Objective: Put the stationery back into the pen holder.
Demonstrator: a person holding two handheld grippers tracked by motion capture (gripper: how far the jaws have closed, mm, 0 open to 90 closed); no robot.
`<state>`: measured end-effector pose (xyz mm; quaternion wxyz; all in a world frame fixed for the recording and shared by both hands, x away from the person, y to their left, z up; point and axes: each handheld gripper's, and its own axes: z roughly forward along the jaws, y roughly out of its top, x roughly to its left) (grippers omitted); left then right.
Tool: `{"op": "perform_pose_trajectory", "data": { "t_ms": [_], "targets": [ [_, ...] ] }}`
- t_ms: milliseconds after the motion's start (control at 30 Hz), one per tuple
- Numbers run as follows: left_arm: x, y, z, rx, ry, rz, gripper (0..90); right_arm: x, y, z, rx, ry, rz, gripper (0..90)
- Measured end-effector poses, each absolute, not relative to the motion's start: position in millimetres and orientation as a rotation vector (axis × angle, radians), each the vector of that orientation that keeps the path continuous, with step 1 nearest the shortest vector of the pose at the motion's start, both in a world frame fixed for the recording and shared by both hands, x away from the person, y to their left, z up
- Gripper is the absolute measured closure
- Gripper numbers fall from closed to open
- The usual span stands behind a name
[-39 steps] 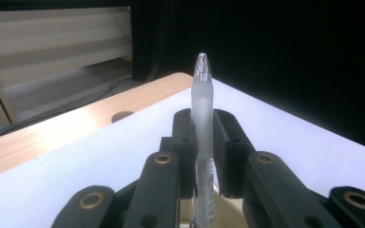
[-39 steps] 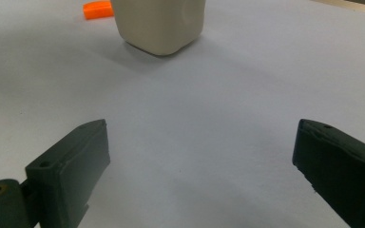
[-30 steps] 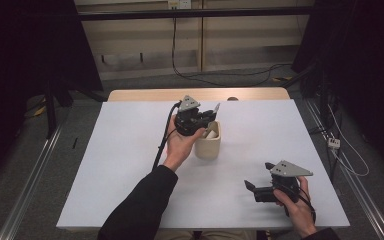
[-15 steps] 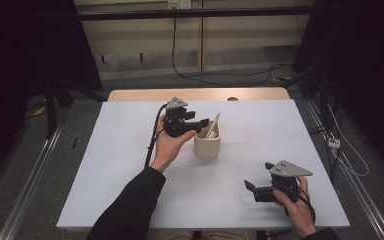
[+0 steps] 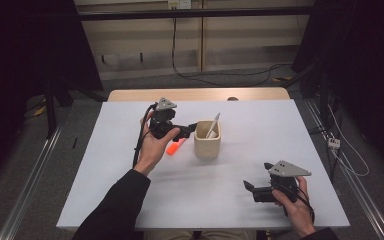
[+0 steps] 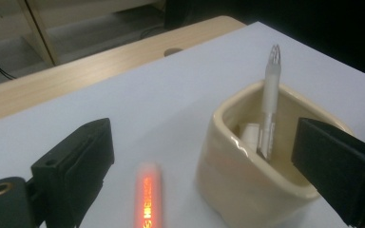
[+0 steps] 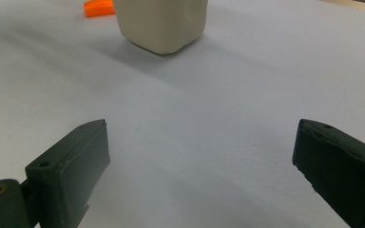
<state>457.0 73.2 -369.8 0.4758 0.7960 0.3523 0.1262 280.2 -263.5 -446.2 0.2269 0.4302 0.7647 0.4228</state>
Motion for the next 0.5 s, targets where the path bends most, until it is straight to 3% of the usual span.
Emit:
{"op": "perform_pose_trajectory", "data": {
  "t_ms": [500],
  "targets": [
    [461.3,101.9,-397.9,2.046,0.942,0.275,9.1,280.8,-263.4,-446.4,1.194,2.106,1.163,4.9]
  ]
}}
